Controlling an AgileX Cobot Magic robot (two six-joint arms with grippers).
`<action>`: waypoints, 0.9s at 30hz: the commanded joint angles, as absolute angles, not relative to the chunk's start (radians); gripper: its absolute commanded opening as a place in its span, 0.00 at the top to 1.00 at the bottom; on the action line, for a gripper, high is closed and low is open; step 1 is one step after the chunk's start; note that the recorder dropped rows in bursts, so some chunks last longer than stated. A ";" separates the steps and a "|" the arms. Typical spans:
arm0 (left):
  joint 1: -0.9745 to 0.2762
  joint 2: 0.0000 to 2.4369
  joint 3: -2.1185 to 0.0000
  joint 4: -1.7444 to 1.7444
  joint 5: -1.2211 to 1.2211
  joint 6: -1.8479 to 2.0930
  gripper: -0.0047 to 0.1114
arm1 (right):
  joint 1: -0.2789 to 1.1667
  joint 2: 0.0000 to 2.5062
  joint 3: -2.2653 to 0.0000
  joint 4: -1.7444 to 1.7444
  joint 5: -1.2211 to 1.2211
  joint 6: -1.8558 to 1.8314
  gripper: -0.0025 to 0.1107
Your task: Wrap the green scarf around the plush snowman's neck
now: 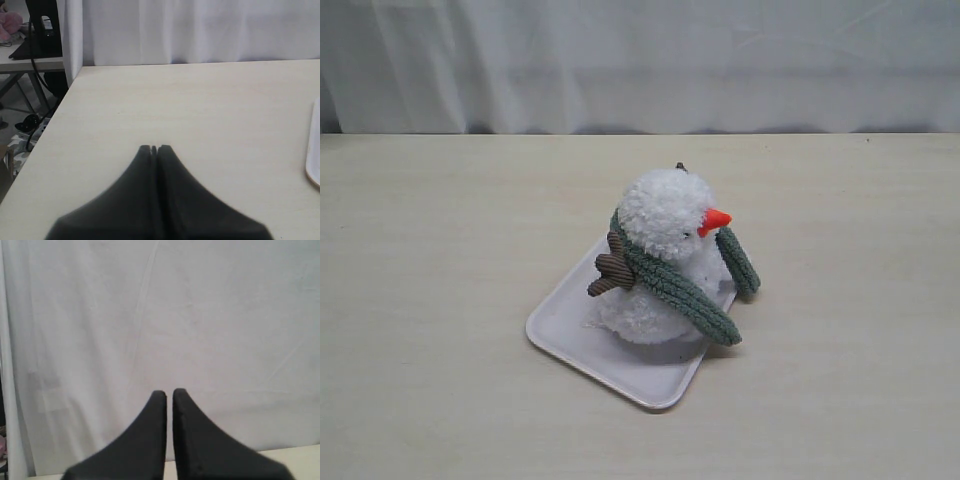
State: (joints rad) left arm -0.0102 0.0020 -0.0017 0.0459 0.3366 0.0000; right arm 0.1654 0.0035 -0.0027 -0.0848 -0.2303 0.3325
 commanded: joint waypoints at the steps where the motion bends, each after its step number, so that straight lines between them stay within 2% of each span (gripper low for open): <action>1: -0.012 0.000 0.000 0.043 0.322 0.000 0.96 | 0.163 0.000 0.000 -0.031 -0.195 0.218 0.94; 4: -0.012 0.000 0.000 0.043 0.322 0.000 0.96 | 0.163 0.000 0.000 0.054 -0.169 0.079 0.94; 7: -0.012 0.000 0.000 0.043 0.322 0.000 0.96 | 0.163 0.000 0.000 0.328 -0.128 -0.293 0.94; 8: -0.012 0.000 0.000 0.043 0.322 0.000 0.96 | 0.163 0.000 0.000 0.331 -0.125 -0.314 0.94; 12: -0.012 0.000 0.000 0.043 0.324 0.000 0.96 | 0.163 0.000 0.000 0.041 0.000 -0.152 0.94; 14: -0.012 0.000 0.000 0.043 0.324 0.000 0.96 | 0.151 0.000 0.000 0.041 0.058 -0.152 0.94; 19: -0.012 0.000 0.000 0.043 0.324 0.000 0.96 | 0.000 0.000 0.000 0.038 0.185 -0.112 0.94; 22: -0.012 0.000 0.000 0.043 0.324 0.000 0.96 | -0.011 0.000 0.000 0.007 0.320 -0.108 0.94; 27: -0.012 0.000 0.000 0.043 0.324 0.000 0.96 | -0.011 0.000 0.000 -0.019 0.329 -0.008 0.94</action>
State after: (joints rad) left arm -0.0102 0.0020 -0.0017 0.0459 0.3366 0.0000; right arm -0.0059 0.0035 -0.0020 -0.0053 0.3246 -0.0436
